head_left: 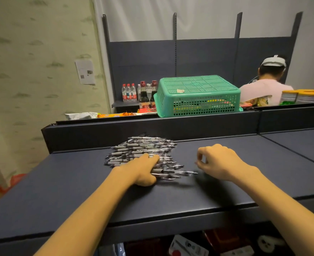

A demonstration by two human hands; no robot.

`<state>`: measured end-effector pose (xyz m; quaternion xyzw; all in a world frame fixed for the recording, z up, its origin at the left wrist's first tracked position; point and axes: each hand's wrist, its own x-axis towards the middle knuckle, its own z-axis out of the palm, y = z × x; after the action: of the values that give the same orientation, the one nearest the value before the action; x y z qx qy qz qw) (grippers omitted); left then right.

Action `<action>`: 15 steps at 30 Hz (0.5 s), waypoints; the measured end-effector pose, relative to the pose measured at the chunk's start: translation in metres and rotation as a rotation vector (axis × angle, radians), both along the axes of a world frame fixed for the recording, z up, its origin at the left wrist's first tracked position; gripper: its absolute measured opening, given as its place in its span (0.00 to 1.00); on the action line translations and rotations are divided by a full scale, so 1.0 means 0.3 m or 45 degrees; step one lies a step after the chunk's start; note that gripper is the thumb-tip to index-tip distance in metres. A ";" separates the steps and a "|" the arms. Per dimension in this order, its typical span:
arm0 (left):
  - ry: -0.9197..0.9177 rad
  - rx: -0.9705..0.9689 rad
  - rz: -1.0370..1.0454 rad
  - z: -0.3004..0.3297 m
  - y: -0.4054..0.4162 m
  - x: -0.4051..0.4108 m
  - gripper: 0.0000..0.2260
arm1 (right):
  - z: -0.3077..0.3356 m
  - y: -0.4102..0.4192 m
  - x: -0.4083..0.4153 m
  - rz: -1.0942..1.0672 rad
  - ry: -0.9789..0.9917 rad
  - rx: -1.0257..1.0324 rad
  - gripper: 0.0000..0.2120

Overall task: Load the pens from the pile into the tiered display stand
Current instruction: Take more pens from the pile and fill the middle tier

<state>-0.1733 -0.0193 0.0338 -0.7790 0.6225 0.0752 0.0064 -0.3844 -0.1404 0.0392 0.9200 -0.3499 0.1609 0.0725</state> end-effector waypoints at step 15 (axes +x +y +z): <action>-0.548 -0.356 -0.133 -0.071 0.049 -0.043 0.11 | -0.016 0.001 -0.152 -0.097 0.004 0.012 0.12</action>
<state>-0.1861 -0.0046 0.0125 -0.7371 0.6505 -0.1796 0.0348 -0.4300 -0.1402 0.0343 0.9065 -0.3855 0.1550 0.0748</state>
